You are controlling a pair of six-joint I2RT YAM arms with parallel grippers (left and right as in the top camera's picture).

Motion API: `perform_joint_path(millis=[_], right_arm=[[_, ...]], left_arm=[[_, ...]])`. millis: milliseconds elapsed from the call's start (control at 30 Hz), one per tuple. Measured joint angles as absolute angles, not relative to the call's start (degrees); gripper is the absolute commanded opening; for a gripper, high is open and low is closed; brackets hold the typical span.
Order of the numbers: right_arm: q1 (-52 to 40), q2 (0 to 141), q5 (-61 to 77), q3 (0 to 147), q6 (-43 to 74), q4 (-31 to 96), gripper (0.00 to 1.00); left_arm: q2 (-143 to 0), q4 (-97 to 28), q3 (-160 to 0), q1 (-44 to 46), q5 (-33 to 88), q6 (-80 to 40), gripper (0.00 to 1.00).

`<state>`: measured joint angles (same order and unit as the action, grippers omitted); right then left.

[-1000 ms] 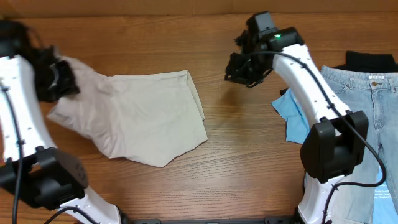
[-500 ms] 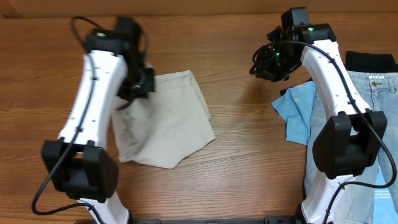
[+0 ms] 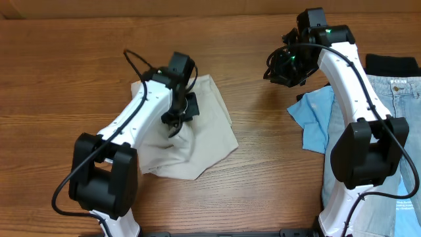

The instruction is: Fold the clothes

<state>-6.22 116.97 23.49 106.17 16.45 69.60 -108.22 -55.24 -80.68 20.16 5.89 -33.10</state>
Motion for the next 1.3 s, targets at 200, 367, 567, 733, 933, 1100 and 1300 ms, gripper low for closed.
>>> perform_joint_path(millis=[200,367,567,733,933,1100,1300], right_arm=[[-6.20,116.97,23.07,106.17,16.47,69.67,0.26],[-6.22,116.97,22.92,106.17,16.45,69.69,0.26],[-6.22,116.97,22.92,106.17,16.45,69.73,0.26],[-6.22,116.97,22.90,106.17,16.47,69.67,0.26],[-6.37,116.97,22.92,106.17,16.45,69.71,0.27],[-6.42,116.97,22.90,106.17,16.47,69.67,0.31],[-6.42,116.97,22.90,106.17,16.29,69.67,0.35]], left_arm=[[-108.27,-65.91,-83.24,19.11,7.44,-31.40,0.04],[-108.29,-79.61,-97.17,16.38,5.52,-26.92,0.04],[-107.90,-83.29,-107.15,17.10,3.53,-24.25,0.04],[-108.09,-81.06,-103.61,22.28,1.89,-23.77,0.04],[-112.84,-75.83,-98.04,25.82,3.66,-23.86,0.25],[-119.15,-74.08,-95.61,29.17,6.96,-25.21,1.00],[-120.90,-79.83,-98.45,27.92,10.85,-25.26,1.00]])
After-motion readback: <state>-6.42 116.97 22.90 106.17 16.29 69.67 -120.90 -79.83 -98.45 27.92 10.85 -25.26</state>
